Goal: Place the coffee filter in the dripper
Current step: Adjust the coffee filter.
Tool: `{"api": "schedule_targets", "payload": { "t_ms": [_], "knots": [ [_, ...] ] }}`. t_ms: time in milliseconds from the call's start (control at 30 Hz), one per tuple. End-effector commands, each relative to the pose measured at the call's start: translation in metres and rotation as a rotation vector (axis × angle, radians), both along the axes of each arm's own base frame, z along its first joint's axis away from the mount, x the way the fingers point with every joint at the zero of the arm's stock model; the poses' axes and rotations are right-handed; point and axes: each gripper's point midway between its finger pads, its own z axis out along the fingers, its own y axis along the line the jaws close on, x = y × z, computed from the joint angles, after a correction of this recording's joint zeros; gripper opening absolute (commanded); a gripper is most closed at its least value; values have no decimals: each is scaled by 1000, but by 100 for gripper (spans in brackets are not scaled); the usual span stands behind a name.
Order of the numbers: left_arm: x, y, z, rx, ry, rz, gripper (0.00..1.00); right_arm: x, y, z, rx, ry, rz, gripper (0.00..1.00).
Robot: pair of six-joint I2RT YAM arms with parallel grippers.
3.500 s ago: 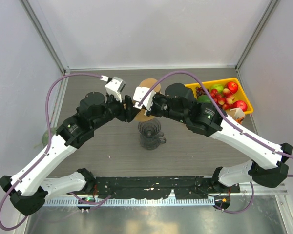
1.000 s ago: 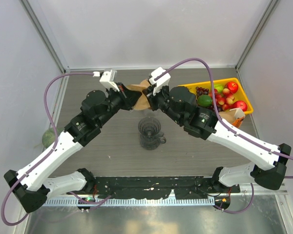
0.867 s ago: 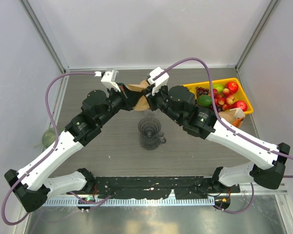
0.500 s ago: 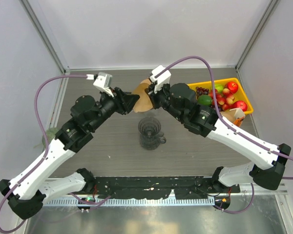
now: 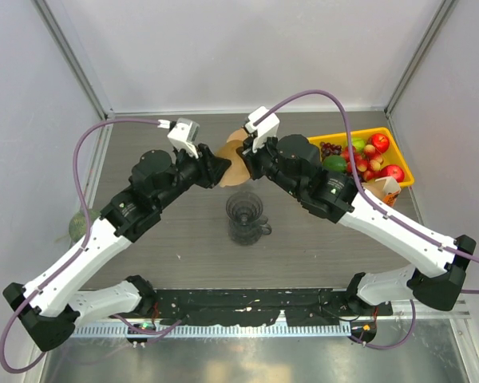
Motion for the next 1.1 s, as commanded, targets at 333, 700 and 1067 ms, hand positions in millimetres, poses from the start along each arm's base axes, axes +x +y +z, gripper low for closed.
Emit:
{"api": "schedule_targets", "payload": {
  "t_ms": [333, 700, 1067],
  "knots": [
    [1, -18, 27, -99, 7, -51, 0, 1, 19, 15, 52, 10, 30, 5],
    [6, 20, 16, 22, -12, 87, 31, 1, 3, 5, -53, -26, 16, 5],
    [12, 13, 7, 76, 20, 77, 40, 3, 3, -3, -121, -32, 23, 5]
  ]
}}
